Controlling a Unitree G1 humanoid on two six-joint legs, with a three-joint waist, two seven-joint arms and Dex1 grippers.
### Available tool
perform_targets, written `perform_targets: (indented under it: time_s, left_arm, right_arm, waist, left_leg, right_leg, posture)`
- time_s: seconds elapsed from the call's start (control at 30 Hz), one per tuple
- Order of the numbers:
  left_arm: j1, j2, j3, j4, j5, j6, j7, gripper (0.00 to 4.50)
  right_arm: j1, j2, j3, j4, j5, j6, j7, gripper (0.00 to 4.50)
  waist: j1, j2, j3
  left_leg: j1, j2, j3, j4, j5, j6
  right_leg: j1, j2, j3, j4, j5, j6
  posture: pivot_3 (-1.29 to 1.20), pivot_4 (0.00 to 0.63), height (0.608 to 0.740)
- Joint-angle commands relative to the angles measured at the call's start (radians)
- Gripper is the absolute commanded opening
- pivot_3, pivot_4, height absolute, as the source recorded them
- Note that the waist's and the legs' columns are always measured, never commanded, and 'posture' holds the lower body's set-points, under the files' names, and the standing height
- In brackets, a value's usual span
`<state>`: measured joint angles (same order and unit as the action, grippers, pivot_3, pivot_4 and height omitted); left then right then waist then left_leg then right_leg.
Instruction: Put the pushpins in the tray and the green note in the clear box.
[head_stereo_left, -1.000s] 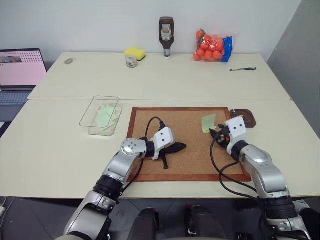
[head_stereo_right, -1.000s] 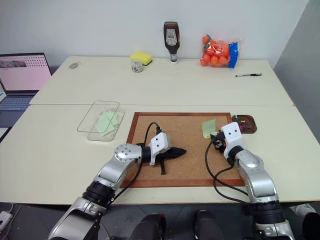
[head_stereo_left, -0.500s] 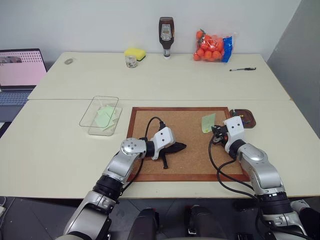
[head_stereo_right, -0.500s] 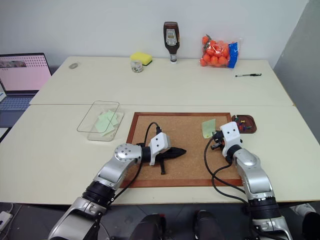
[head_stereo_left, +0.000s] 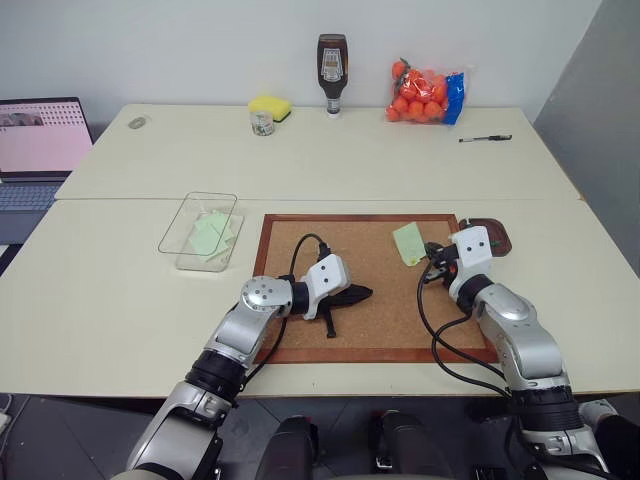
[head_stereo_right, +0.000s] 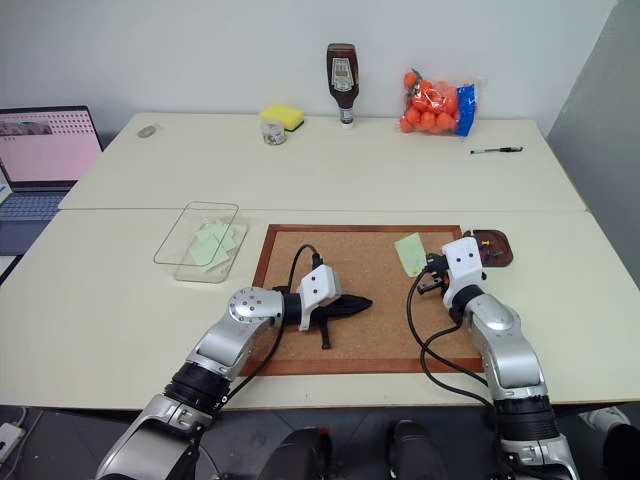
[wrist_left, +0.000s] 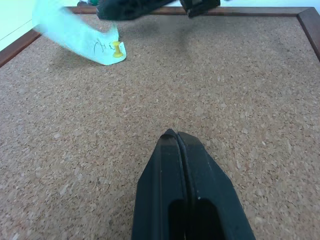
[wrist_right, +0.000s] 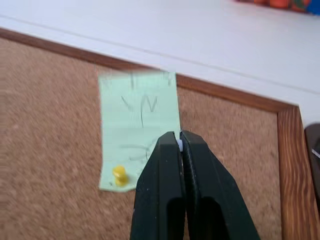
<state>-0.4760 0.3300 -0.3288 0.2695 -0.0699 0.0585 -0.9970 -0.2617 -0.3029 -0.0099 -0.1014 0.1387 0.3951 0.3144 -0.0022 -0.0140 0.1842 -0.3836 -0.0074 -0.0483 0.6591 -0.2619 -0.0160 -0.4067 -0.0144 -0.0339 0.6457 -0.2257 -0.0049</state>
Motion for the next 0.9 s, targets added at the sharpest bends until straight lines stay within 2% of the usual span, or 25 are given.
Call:
perform_targets:
  time_s: [0.03,0.3,0.5,0.63,0.83,0.9]
  left_arm:
    - [0.035,0.008,-0.046,0.02,0.028,0.022,-0.026,0.0]
    - [0.041,0.009,-0.048,0.014,0.029,0.023,-0.027,0.0]
    - [0.034,0.005,-0.051,0.021,0.03,0.019,-0.03,0.0]
    - [0.03,0.004,-0.051,0.026,0.033,0.015,-0.03,0.0]
    - [0.035,0.009,-0.048,0.016,0.033,0.018,-0.028,0.0]
    - [0.038,0.01,-0.047,0.013,0.033,0.018,-0.028,0.0]
  right_arm:
    - [-0.014,0.003,-0.039,-0.067,0.016,-0.004,-0.016,0.02]
    - [-0.047,-0.045,-0.142,-0.034,0.0,0.0,-0.07,0.02]
    - [-0.136,-0.118,-0.174,0.157,-0.054,-0.035,-0.107,0.02]
    - [-0.234,-0.157,-0.177,0.358,-0.064,-0.064,-0.095,0.02]
    - [-0.293,-0.156,-0.187,0.495,-0.042,-0.091,-0.08,0.02]
    - [-0.298,-0.152,-0.189,0.512,-0.036,-0.09,-0.078,0.46]
  waist:
    - [0.0,0.0,0.0]
    - [0.0,0.0,0.0]
    - [0.0,0.0,0.0]
    - [0.0,0.0,0.0]
    - [0.0,0.0,0.0]
    - [0.0,0.0,0.0]
  left_leg:
    - [0.0,0.0,0.0,0.0,0.0,0.0]
    - [0.0,0.0,0.0,0.0,0.0,0.0]
    - [0.0,0.0,0.002,0.0,0.0,0.0]
    - [0.0,0.0,0.005,-0.001,0.0,0.0]
    - [0.0,0.0,0.007,-0.001,0.0,0.0]
    - [0.0,0.0,0.007,-0.001,0.0,0.0]
  right_leg:
    - [0.0,0.0,0.0,0.0,0.0,0.0]
    - [0.0,0.0,0.0,0.0,0.0,0.0]
    - [0.0,0.0,0.0,0.0,0.0,0.0]
    - [0.0,0.0,0.0,0.0,0.0,0.0]
    - [0.0,0.0,0.001,0.0,0.0,0.0]
    - [0.0,0.0,0.001,0.0,0.0,0.0]
  posture:
    - [0.0,0.15,0.74]
    - [0.0,0.15,0.74]
    - [0.0,0.15,0.74]
    - [0.0,0.15,0.74]
    - [0.0,0.15,0.74]
    - [0.0,0.15,0.74]
